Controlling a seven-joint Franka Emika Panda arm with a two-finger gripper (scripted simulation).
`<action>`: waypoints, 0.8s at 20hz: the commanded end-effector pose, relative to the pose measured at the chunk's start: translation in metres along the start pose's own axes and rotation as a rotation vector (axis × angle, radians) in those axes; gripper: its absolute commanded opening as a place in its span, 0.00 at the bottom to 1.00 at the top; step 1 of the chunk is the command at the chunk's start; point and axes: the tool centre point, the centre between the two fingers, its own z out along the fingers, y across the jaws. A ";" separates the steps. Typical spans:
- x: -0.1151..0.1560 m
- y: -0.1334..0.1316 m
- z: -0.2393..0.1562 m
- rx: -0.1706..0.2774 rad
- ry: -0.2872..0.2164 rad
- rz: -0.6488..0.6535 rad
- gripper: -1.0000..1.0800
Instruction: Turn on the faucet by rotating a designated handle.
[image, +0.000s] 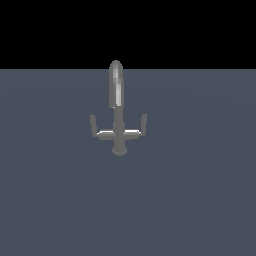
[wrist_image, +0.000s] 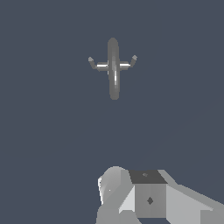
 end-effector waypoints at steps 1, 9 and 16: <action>0.000 0.000 0.000 0.000 0.000 0.000 0.00; 0.001 -0.003 -0.002 -0.029 -0.002 -0.052 0.00; 0.001 -0.004 -0.002 -0.035 -0.002 -0.063 0.00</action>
